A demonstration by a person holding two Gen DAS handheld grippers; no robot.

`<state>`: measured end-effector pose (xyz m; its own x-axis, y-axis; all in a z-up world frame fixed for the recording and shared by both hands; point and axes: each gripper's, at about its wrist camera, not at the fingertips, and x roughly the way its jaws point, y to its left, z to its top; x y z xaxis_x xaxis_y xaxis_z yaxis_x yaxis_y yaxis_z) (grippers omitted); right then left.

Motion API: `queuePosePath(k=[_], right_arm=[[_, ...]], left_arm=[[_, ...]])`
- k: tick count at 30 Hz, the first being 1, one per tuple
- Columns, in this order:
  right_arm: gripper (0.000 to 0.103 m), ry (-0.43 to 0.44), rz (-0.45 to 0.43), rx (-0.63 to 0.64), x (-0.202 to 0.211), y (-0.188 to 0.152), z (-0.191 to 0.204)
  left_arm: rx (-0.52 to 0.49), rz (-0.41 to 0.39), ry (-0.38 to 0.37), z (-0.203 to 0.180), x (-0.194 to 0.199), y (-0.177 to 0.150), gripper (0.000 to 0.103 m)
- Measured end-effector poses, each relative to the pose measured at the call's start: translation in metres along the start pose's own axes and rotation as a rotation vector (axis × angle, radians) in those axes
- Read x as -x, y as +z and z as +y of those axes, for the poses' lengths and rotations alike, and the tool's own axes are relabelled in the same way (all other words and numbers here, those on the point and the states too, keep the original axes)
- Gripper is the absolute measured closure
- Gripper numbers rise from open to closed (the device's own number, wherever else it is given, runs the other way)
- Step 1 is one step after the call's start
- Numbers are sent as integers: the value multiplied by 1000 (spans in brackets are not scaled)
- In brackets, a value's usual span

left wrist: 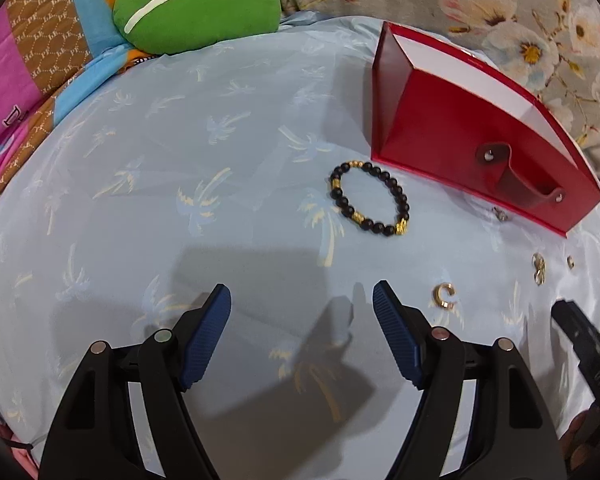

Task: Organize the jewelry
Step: 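Lower the left gripper onto the black bead bracelet and close on it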

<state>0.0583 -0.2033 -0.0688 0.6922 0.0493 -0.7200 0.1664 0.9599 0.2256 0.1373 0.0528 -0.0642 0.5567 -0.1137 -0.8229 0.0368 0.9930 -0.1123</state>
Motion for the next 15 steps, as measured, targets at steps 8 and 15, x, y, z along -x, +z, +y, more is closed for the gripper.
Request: queuePosePath(k=[8, 15], right_arm=[[58, -21, -24, -3, 16, -2, -7], [58, -56, -41, -35, 27, 2, -29]], left_arm=[[38, 26, -83, -21, -27, 28, 24], [-47, 20, 37, -54, -51, 43, 34]])
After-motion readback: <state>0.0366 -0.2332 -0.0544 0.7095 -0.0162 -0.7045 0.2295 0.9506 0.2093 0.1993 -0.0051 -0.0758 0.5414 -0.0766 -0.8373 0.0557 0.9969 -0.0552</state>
